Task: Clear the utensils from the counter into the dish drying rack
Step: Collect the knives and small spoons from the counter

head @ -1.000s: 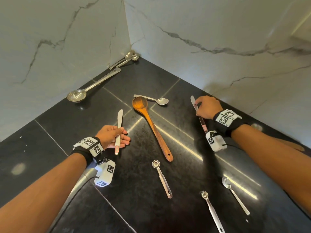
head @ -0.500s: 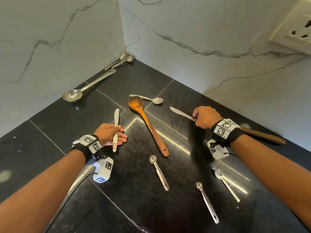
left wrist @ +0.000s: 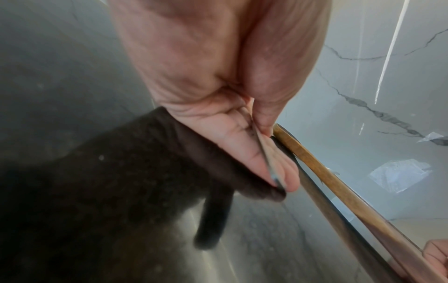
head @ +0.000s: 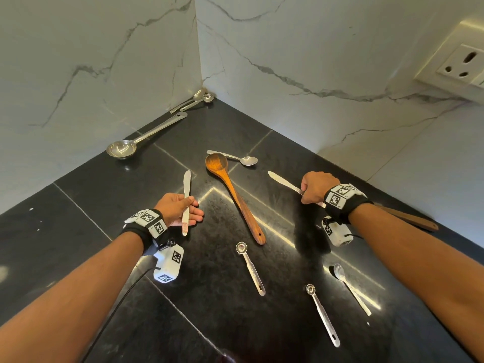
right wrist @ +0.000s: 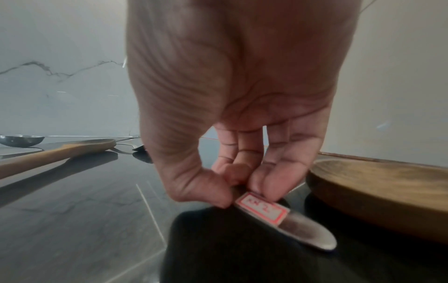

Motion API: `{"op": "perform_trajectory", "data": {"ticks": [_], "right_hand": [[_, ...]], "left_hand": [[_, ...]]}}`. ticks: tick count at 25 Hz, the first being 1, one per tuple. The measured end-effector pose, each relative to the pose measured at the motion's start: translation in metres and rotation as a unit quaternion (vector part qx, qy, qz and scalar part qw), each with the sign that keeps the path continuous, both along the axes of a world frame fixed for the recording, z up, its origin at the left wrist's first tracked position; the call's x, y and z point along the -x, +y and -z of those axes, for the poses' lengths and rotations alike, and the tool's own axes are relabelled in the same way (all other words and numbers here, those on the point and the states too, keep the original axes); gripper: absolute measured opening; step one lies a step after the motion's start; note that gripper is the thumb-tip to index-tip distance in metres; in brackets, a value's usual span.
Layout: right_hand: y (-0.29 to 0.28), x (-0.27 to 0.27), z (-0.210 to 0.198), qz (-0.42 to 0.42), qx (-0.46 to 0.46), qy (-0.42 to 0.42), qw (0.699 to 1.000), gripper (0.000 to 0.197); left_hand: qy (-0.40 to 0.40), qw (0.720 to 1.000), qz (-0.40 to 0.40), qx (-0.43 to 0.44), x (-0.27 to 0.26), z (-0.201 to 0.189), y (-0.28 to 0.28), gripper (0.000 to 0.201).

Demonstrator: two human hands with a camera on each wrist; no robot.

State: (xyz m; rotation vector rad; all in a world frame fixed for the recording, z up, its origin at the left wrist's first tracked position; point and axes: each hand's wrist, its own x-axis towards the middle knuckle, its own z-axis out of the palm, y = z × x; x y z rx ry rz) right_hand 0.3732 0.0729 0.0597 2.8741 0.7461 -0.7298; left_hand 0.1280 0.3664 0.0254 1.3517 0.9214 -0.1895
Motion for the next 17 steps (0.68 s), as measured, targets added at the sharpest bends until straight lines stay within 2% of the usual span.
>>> {"op": "perform_trajectory", "data": {"ticks": [5, 9, 13, 15, 17], "right_hand": [[-0.010, 0.006, 0.005, -0.022, -0.020, 0.029, 0.999, 0.008], [-0.023, 0.009, 0.003, 0.004, -0.076, 0.000, 0.997, 0.008], [-0.044, 0.020, -0.003, -0.010, -0.122, 0.017, 0.992, 0.010], [-0.052, 0.034, -0.009, -0.017, -0.171, 0.024, 0.985, 0.011], [-0.066, 0.050, -0.021, -0.010, -0.261, 0.024, 0.965, 0.012]], "left_hand": [[-0.006, 1.000, -0.017, -0.007, 0.005, -0.006, -0.008, 0.031], [-0.019, 0.997, -0.080, -0.010, 0.013, -0.016, -0.031, 0.030], [-0.041, 0.991, -0.097, -0.076, 0.032, -0.031, -0.071, 0.027], [-0.075, 0.990, -0.094, -0.071, 0.044, -0.038, -0.093, 0.026], [-0.099, 0.989, -0.085, -0.075, 0.054, -0.048, -0.120, 0.026]]}}
